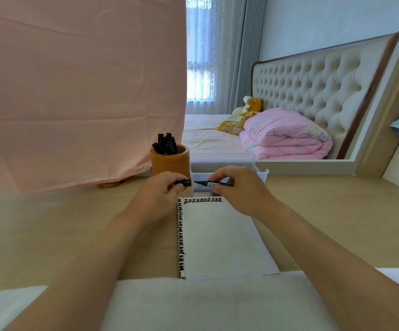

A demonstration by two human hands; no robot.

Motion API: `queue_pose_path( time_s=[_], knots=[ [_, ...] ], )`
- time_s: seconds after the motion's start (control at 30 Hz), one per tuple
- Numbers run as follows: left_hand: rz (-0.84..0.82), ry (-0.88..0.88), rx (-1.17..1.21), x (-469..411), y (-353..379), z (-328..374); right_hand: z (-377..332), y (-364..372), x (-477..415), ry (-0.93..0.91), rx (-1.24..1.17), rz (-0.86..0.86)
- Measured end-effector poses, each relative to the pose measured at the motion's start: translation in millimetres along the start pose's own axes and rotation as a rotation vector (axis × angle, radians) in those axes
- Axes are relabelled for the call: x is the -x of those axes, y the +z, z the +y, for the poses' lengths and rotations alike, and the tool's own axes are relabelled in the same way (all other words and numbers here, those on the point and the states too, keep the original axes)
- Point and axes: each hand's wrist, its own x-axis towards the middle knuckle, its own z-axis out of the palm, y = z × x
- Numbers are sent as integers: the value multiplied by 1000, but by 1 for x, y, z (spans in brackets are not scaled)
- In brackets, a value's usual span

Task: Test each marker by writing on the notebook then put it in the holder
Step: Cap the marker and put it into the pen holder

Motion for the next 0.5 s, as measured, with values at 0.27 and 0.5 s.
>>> queue_pose_path(
  time_s=[0.27, 0.5],
  knots=[
    [-17, 33, 45, -2, 6, 5, 3, 0, 0, -46, 19, -38],
    [-152, 64, 49, -2, -2, 19, 1, 1, 3, -127, 20, -85]
  ],
)
